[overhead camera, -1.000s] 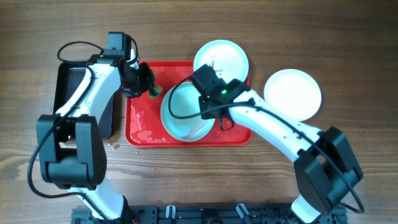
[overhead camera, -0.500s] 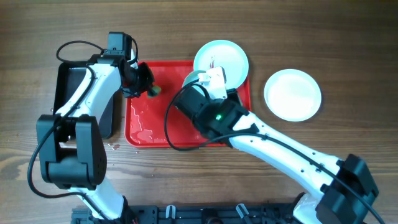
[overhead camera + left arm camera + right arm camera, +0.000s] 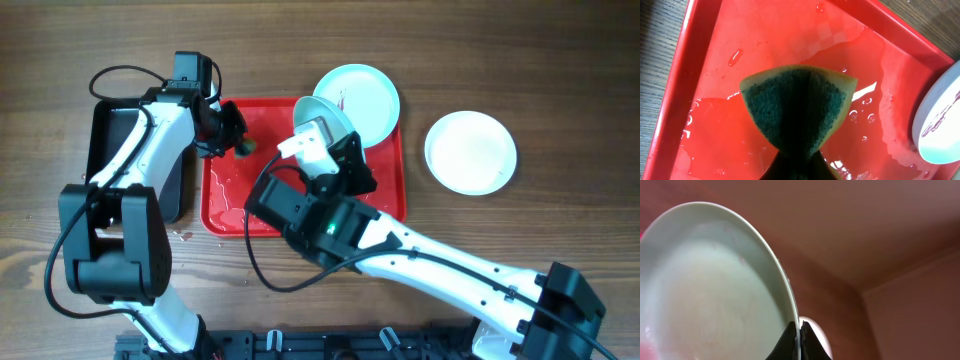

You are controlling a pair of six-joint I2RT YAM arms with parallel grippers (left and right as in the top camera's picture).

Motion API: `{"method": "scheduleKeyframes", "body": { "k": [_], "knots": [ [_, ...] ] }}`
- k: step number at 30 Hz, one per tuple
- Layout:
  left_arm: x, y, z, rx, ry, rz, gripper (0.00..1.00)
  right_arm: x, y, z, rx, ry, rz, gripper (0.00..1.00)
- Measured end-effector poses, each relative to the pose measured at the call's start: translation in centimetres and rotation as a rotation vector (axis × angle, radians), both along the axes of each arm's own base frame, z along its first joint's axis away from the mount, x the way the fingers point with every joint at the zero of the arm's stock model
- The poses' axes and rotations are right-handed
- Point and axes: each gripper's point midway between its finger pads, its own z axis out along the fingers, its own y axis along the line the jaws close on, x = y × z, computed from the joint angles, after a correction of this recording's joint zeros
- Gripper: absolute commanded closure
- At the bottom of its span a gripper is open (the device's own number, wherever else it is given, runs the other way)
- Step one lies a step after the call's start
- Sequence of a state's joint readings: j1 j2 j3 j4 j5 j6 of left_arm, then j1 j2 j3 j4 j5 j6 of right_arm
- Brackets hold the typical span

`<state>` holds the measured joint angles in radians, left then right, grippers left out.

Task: Clean dirty plates on tray and stack at the side
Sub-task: 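Carry the blue-rimmed plate right and stack it on the white plate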

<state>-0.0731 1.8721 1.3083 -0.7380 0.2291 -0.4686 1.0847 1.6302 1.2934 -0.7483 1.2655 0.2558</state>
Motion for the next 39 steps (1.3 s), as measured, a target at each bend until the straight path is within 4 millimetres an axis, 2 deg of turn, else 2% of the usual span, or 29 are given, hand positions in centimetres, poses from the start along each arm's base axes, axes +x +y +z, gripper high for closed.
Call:
{"method": "scheduleKeyframes", "body": {
  "k": [5, 8, 23, 25, 27, 28, 29, 30, 35, 37, 39],
  "knots": [
    [0.0, 0.0, 0.0, 0.001, 0.000, 0.000, 0.96, -0.9, 0.9, 2.6, -0.094, -0.110, 0.000, 0.96],
    [0.0, 0.0, 0.0, 0.001, 0.000, 0.001, 0.96, -1.1, 0.9, 3.3, -0.129, -0.137, -0.007, 0.96],
    [-0.2, 0.0, -0.1, 0.001, 0.010, 0.000, 0.96, -1.0, 1.1, 3.7, -0.134, -0.151, -0.014, 0.96],
    [-0.3, 0.0, -0.1, 0.001, 0.011, 0.001, 0.96, -0.8, 1.8, 2.6, -0.106, -0.095, 0.035, 0.96],
    [-0.3, 0.0, -0.1, 0.001, 0.011, 0.001, 0.96, -0.9, 3.3, 0.4, -0.054, 0.023, 0.127, 0.96],
    [-0.3, 0.0, -0.1, 0.001, 0.011, 0.000, 0.96, -0.9, 3.5, 0.2, -0.038, 0.033, 0.135, 0.96],
    [-0.3, 0.0, -0.1, 0.001, 0.011, 0.001, 0.96, -1.6, 5.1, -2.9, 0.073, 0.193, 0.222, 0.96],
    [-0.3, 0.0, -0.1, 0.002, 0.011, 0.000, 0.96, -2.0, 5.5, -4.6, 0.169, 0.284, 0.234, 0.96],
    [-0.3, 0.0, -0.1, 0.002, 0.011, 0.000, 0.96, -1.7, 4.9, -8.2, 0.417, 0.531, 0.191, 0.96],
    [-0.3, 0.0, -0.1, 0.002, 0.012, 0.000, 0.96, -1.2, 4.1, -8.8, 0.519, 0.613, 0.170, 0.96],
    [-0.3, 0.0, -0.1, 0.001, 0.011, 0.001, 0.96, 0.2, 2.3, -8.3, 0.649, 0.670, 0.136, 0.96]
  ]
}}
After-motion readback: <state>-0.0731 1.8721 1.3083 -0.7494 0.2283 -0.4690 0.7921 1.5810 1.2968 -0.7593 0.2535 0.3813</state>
